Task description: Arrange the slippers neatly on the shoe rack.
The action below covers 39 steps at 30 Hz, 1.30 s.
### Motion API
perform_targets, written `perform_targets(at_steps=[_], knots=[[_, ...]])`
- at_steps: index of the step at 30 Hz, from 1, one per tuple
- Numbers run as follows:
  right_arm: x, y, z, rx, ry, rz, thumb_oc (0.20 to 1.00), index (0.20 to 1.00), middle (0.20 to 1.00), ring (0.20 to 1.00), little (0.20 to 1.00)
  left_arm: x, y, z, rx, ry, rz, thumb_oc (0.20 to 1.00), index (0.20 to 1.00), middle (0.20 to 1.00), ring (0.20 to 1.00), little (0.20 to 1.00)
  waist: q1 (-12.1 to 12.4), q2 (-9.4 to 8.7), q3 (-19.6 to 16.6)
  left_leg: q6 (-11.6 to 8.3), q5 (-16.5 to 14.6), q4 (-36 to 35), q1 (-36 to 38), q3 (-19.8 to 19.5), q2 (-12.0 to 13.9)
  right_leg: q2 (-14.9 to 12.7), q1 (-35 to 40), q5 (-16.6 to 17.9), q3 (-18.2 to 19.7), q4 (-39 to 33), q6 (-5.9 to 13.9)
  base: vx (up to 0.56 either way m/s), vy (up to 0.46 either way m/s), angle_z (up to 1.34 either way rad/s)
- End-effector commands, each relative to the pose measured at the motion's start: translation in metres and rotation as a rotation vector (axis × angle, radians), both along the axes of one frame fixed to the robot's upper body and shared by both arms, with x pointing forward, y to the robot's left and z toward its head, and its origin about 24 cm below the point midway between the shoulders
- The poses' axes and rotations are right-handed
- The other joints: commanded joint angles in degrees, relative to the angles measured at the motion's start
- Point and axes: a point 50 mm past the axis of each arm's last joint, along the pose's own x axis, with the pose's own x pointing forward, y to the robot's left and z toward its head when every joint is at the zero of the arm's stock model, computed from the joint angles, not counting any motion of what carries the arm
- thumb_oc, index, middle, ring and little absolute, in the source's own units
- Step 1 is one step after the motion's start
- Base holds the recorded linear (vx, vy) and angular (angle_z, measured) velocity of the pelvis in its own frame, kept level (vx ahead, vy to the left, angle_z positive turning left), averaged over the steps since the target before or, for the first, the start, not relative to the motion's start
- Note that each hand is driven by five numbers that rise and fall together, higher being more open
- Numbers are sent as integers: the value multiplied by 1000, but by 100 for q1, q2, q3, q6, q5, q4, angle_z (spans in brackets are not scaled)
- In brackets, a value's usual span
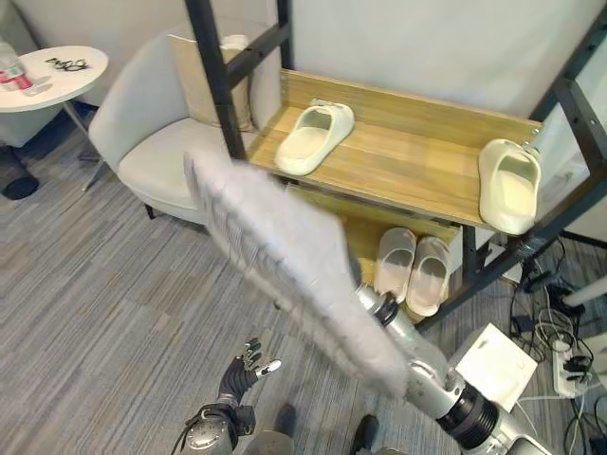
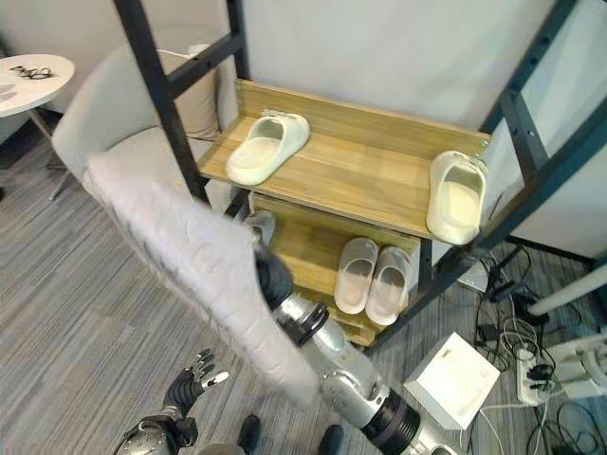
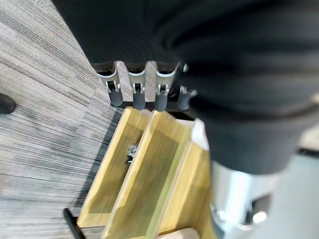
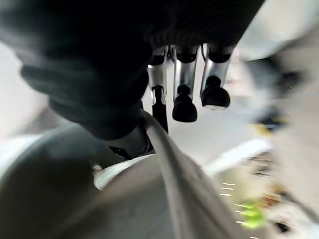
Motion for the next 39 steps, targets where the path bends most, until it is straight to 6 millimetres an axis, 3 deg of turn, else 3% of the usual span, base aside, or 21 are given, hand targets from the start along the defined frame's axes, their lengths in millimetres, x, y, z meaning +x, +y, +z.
perform_targets(at_steps=[1, 3, 4, 6, 11, 19, 21, 22, 28, 33, 39], knots=[[8, -9, 21, -81, -217, -43, 200, 200, 200, 200, 200, 21, 3, 13, 44, -108, -39, 1000, 1000, 1000, 1000, 1000, 55, 55, 247, 124, -815, -45, 281, 88, -14, -17, 815, -1278, -158, -23, 247, 15, -7, 5], [21, -20, 5, -248, -262, -171, 200, 200, 200, 200, 200, 24, 3, 13, 41, -113, -28, 1000, 1000, 1000, 1000, 1000, 69, 62, 337, 123, -822, -44, 284, 23, -9, -15, 848, -1291, -207, -15, 237, 13, -10, 10], [21, -20, 6, -248, -262, -171, 200, 200, 200, 200, 200, 25, 3, 13, 41, -113, -28, 1000, 1000, 1000, 1000, 1000, 57, 59, 334, 126, -815, -45, 276, 11, -15, -18, 849, -1286, -220, -21, 239, -72, 1, 20], [45, -43, -4, -579, -442, -436, 200, 200, 200, 200, 200, 34, -1, 19, 34, -147, -19, 1000, 1000, 1000, 1000, 1000, 57, 131, 657, 147, -949, 434, -71, -109, -60, -156, 529, -1519, -316, 599, 209, -169, 11, 16], [97, -81, 27, -927, -715, -1000, 200, 200, 200, 200, 200, 63, -21, 43, 22, -281, -49, 1000, 1000, 1000, 1000, 1000, 132, 457, 1280, 238, -1186, 1608, -1114, -302, -217, -509, -343, -1828, -373, 1733, 128, -205, 49, 25], [139, -145, 86, -1299, -1004, -1448, 200, 200, 200, 200, 200, 84, -46, 76, -32, -443, -168, 1000, 1000, 1000, 1000, 1000, 240, 636, 1555, 222, -1318, 2468, -2225, -424, -375, -761, -1357, -2147, -329, 2706, 88, -58, 31, 18], [148, -164, 104, -1355, -1009, -1543, 200, 200, 200, 200, 200, 88, -52, 83, -44, -473, -194, 1000, 1000, 1000, 1000, 1000, 258, 671, 1646, 210, -1380, 2754, -2612, -435, -414, -864, -1750, -2253, -314, 3072, 85, -14, 50, 9], [149, -163, 105, -1355, -1010, -1544, 200, 200, 200, 200, 200, 88, -52, 83, -45, -474, -194, 1000, 1000, 1000, 1000, 1000, 258, 667, 1632, 211, -1388, 2779, -2650, -431, -418, -873, -1790, -2265, -306, 3103, 85, 3, 54, 12], [155, -205, 132, -1424, -938, -1736, 200, 200, 200, 200, 200, 92, -57, 102, -76, -553, -221, 1000, 1000, 1000, 1000, 1000, 294, 735, 1763, 231, -1517, 3253, -3418, -489, -516, -1061, -2516, -2461, -319, 3676, 90, 18, 28, 10], [155, -237, 152, -1392, -803, -1885, 200, 200, 200, 200, 200, 92, -59, 102, -79, -553, -217, 1000, 1000, 1000, 1000, 1000, 385, 796, 1779, 289, -1682, 3625, -3978, -531, -609, -1213, -3046, -2636, -293, 4105, 72, 45, 21, 14], [152, -261, 176, -1369, -729, -1989, 200, 200, 200, 200, 200, 93, -67, 100, -93, -542, -253, 1000, 1000, 1000, 1000, 1000, 535, 865, 1743, 310, -1705, 3631, -4167, -678, -733, -1364, -3148, -2757, -460, 4231, 110, 73, -13, 7]])
